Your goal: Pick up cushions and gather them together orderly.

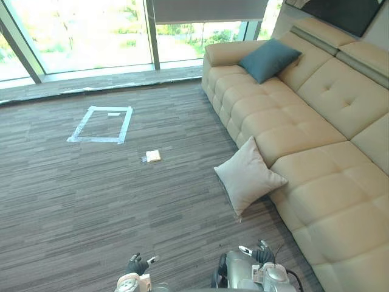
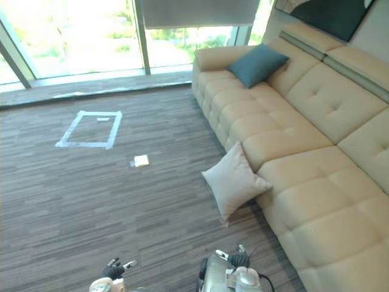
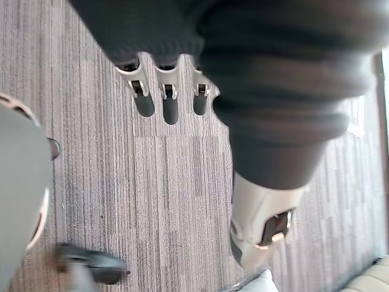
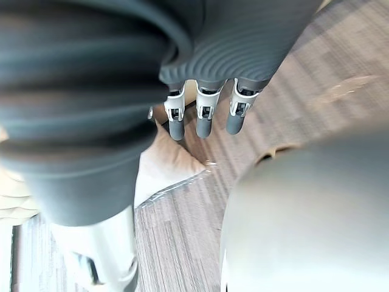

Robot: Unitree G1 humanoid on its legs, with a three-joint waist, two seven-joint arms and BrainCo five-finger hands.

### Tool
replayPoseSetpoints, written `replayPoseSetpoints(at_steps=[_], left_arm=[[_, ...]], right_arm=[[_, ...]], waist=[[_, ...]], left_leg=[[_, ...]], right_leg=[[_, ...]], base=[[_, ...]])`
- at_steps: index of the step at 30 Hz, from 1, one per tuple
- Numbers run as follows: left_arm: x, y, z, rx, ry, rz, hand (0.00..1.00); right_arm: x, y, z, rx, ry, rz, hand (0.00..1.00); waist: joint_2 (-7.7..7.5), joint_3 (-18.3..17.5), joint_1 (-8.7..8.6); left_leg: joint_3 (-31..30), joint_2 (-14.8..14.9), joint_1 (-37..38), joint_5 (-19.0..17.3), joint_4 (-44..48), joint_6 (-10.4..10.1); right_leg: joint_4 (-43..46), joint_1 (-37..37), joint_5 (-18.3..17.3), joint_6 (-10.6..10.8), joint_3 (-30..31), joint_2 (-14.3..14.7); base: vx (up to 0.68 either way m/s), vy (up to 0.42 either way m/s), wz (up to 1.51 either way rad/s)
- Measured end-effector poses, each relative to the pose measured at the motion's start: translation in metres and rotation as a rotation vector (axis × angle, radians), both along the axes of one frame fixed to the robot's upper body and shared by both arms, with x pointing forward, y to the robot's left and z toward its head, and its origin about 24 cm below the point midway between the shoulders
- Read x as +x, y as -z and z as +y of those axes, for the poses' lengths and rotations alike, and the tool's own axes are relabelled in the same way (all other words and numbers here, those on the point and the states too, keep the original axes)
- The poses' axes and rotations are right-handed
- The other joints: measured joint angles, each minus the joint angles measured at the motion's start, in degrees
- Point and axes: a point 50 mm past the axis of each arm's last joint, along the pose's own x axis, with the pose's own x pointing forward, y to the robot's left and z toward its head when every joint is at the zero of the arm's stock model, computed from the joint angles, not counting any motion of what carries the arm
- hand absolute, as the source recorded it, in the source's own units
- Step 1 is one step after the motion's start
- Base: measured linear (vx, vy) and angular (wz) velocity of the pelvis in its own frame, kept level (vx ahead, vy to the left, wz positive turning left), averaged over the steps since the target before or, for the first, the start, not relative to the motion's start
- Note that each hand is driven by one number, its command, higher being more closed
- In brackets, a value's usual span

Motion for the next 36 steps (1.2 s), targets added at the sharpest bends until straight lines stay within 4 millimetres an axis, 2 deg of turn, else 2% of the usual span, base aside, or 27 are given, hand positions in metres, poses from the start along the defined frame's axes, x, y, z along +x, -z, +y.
replayPoseSetpoints(at_steps=[1, 3, 4, 6, 7, 8, 10, 11, 14, 17, 18, 19, 20, 21, 23, 24, 25, 27, 29, 31, 32, 33, 34, 35, 36], left_arm=[[0.001, 0.002, -0.009, -0.024, 0.004, 0.004, 0.0], [0.003, 0.001, -0.016, -0.04, 0.005, -0.011, 0.0], [0.003, 0.001, -0.017, -0.041, 0.0, -0.013, 0.0], [0.002, 0.0, -0.015, -0.045, -0.041, -0.025, 0.0], [0.001, -0.001, -0.012, -0.043, -0.067, -0.039, 0.0], [0.003, -0.003, -0.01, -0.038, -0.073, -0.054, 0.0], [0.004, -0.004, -0.01, -0.037, -0.073, -0.064, 0.0], [0.006, -0.005, -0.009, -0.033, -0.073, -0.075, 0.0], [0.01, -0.008, -0.007, -0.026, -0.071, -0.094, 0.0], [0.011, -0.009, -0.006, -0.022, -0.076, -0.102, 0.0], [0.011, -0.008, -0.005, -0.024, -0.084, -0.105, 0.0], [0.01, -0.008, -0.002, -0.018, -0.085, -0.101, 0.0], [0.009, -0.009, 0.003, -0.002, -0.082, -0.099, 0.0], [0.006, -0.008, 0.01, 0.013, -0.082, -0.085, 0.0], [0.003, -0.007, 0.016, 0.027, -0.083, -0.066, 0.0], [0.001, -0.006, 0.017, 0.028, -0.083, -0.054, 0.0], [-0.002, -0.004, 0.017, 0.026, -0.086, -0.04, 0.0], [-0.005, -0.002, 0.013, 0.017, -0.073, -0.019, 0.0], [-0.007, 0.001, 0.008, 0.008, -0.032, 0.008, 0.0], [-0.007, 0.002, 0.004, 0.004, 0.002, 0.021, 0.0], [-0.005, 0.002, 0.003, 0.004, 0.016, 0.023, 0.0], [-0.005, 0.003, 0.005, 0.011, 0.033, 0.035, 0.0], [-0.003, 0.002, 0.006, 0.013, 0.038, 0.031, 0.0], [0.0, 0.003, -0.001, -0.007, 0.041, 0.027, 0.0], [-0.002, 0.004, -0.008, -0.023, 0.046, 0.034, 0.0]], right_arm=[[0.002, -0.001, -0.004, -0.013, 0.004, -0.004, 0.0], [0.004, -0.004, -0.007, -0.018, 0.013, -0.019, 0.0], [0.005, -0.004, -0.007, -0.021, 0.011, -0.023, 0.0], [0.001, -0.003, -0.009, -0.031, -0.003, -0.003, 0.0], [-0.002, -0.002, -0.009, -0.034, 0.002, 0.005, 0.0], [-0.006, -0.001, -0.008, -0.033, 0.002, 0.018, 0.0], [-0.008, 0.001, -0.005, -0.027, 0.001, 0.029, 0.0], [-0.009, 0.001, -0.005, -0.025, 0.008, 0.03, 0.0], [-0.012, 0.003, -0.003, -0.019, 0.016, 0.039, 0.0], [-0.016, 0.005, -0.002, -0.019, 0.019, 0.054, 0.0], [-0.019, 0.006, -0.001, -0.022, 0.009, 0.069, 0.0], [-0.023, 0.009, 0.003, -0.013, 0.0, 0.088, 0.0], [-0.029, 0.011, 0.007, 0.001, 0.003, 0.106, 0.0], [-0.033, 0.013, 0.015, 0.022, 0.001, 0.117, 0.0], [-0.036, 0.015, 0.023, 0.044, 0.0, 0.128, 0.0], [-0.036, 0.015, 0.023, 0.046, 0.0, 0.128, 0.0], [-0.035, 0.014, 0.02, 0.04, -0.002, 0.124, 0.0], [-0.029, 0.013, 0.015, 0.027, -0.008, 0.112, 0.0], [-0.023, 0.012, 0.011, 0.008, -0.029, 0.105, 0.0], [-0.016, 0.011, 0.008, -0.01, -0.054, 0.101, 0.0], [-0.012, 0.01, 0.006, -0.021, -0.07, 0.097, 0.0], [-0.011, 0.01, 0.005, -0.022, -0.072, 0.101, 0.0], [-0.012, 0.01, 0.003, -0.025, -0.069, 0.104, 0.0], [-0.009, 0.008, -0.005, -0.047, -0.066, 0.092, 0.0], [-0.007, 0.006, -0.01, -0.06, -0.065, 0.077, 0.0]], waist=[[2.17, -0.09, 0.38], [3.51, -0.1, -0.04], [3.95, -0.1, -0.34], [4.43, 0.4, -0.32], [4.88, 0.47, -0.05], [4.62, 0.45, 0.69], [3.94, 0.41, 1.19], [3.74, 0.49, 1.31], [3.06, 0.62, 1.84], [2.5, 0.57, 2.03], [2.35, 0.38, 2.27], [1.43, -0.64, 2.79], [0.21, -2.06, 3.13], [-1.74, -3.72, 3.43], [-3.06, -4.88, 3.61], [-3.2, -4.98, 3.54], [-3.06, -4.9, 3.62], [-2.12, -4.48, 3.6], [-0.93, -4.64, 3.07], [0.07, -4.26, 2.39], [0.64, -3.94, 1.68], [0.14, -3.87, 1.31], [-0.06, -3.77, 1.31], [2.31, -2.73, 1.48], [3.58, -2.5, 1.05]], left_leg=[[-0.16, 1.45, 0.58, 0.63, 0.54, -0.89], [-1.36, 2.59, -0.96, 2.3, 6.74, -3.23], [-2.55, 3.85, -3.23, 3.22, 13.01, -4.1], [-5.69, 8.29, -12.64, 11.55, 36.37, -7.13], [-4.75, 10.28, -15.42, 10.57, 43.7, -6.7], [-3.42, 11.36, -18.48, 8.5, 48.35, -5.79], [-0.98, 11.43, -22.36, 6.28, 46.13, -4.12], [-0.46, 11.03, -24.99, 5.17, 41.39, -2.37], [-3.07, 7.92, -28.53, 4.57, 23.94, -2.54], [-8.18, 5.28, -29.56, 7.67, 12.83, -2.63], [-8.99, 4.97, -29.31, 11.04, 12.19, -2.97], [-8.73, 4.27, -29.32, 12.7, 13.67, -2.59], [-6.8, 3.65, -29.44, 10.12, 15.21, -2.07], [-4.29, 3.26, -29.37, 8.41, 16.37, -1.16], [-0.6, 2.93, -27.79, 6.73, 16.6, 0.17], [1.11, 2.94, -26.15, 6.28, 15.8, 0.91], [3.93, 2.85, -22.83, 6.01, 13.06, 1.37], [7.5, 2.9, -17.84, 6.03, 9.17, 1.37], [11.15, 2.9, -13.85, 6.04, 5.44, 1.37], [13.43, 2.95, -12.39, 6.19, 3.21, 1.1], [14.24, 2.76, -11.99, 6.49, 2.52, 0.62], [14.06, 1.61, -11.92, 6.83, 2.29, 0.21], [13.46, 0.73, -11.66, 6.66, 2.2, 0.02], [12.13, 1.65, -10.37, 6.85, 1.61, -0.36], [11.27, 2.11, -10.34, 6.95, 1.48, -0.53]], right_leg=[[2.36, 0.12, -2.7, -0.23, -0.58, 0.59], [6.32, 0.48, -8.01, -0.72, -1.43, 0.29], [6.39, 1.67, -9.52, -0.7, -2.03, 0.54], [2.7, 8.19, -11.54, -0.91, -2.08, 3.06], [0.44, 11.66, -11.89, -1.3, -1.53, 4.52], [-2.08, 15.57, -12.2, -1.59, -0.59, 5.41], [-5.0, 19.05, -12.41, -1.61, 2.06, 5.91], [-6.89, 21.25, -12.36, -1.51, 3.95, 6.07], [-9.07, 24.42, -13.33, 0.71, 8.99, 5.19], [-9.39, 26.61, -15.75, 3.65, 13.77, 3.83], [-8.91, 27.34, -17.24, 5.28, 16.36, 3.5], [-8.73, 27.28, -18.03, 6.31, 18.23, 2.75], [-8.69, 27.11, -18.22, 6.61, 20.16, 1.59], [-7.48, 25.6, -17.47, 7.13, 21.44, 0.16], [-1.77, 22.16, -15.7, 7.45, 22.53, -1.11], [2.17, 20.18, -14.14, 8.09, 22.11, -1.73], [8.64, 17.0, -13.64, 8.94, 20.34, -2.81], [14.24, 13.59, -14.79, 9.44, 14.56, -4.15], [15.08, 10.17, -15.74, 7.86, 5.91, -5.48], [11.49, 7.54, -15.57, 7.54, -1.15, -5.68], [7.32, 6.2, -14.31, 6.23, -6.05, -5.67], [1.3, 5.76, -8.2, 2.92, -9.05, -5.33], [-0.26, 6.02, -8.12, 1.7, -9.15, -5.15], [-1.44, 7.5, -7.64, 1.3, -8.5, -3.5], [-2.64, 7.89, -7.7, 1.37, -8.26, -2.45]], base=[[0.68, -0.185, 0.11], [0.46, -0.172, 0.13], [0.5, -0.238, 0.23], [0.51, -0.222, 0.01], [0.43, -0.116, -0.49], [0.39, -0.07, -0.62], [0.43, -0.044, -0.77], [0.37, 0.018, -0.87], [0.38, 0.148, -0.87], [0.36, 0.288, -0.85], [0.46, 0.463, -1.02], [0.47, 0.479, -1.03], [0.43, 0.415, -0.95], [0.4, 0.368, -0.92], [0.4, 0.363, -0.79], [0.32, 0.264, -0.83], [0.22, 0.186, -0.87], [0.24, 0.195, -0.96], [0.19, 0.149, -0.9], [0.15, 0.03, -0.58], [0.2, -0.026, -0.44], [0.18, -0.059, -0.45], [0.21, -0.085, -0.61], [0.18, -0.113, -0.64], [0.21, -0.121, -0.61]])
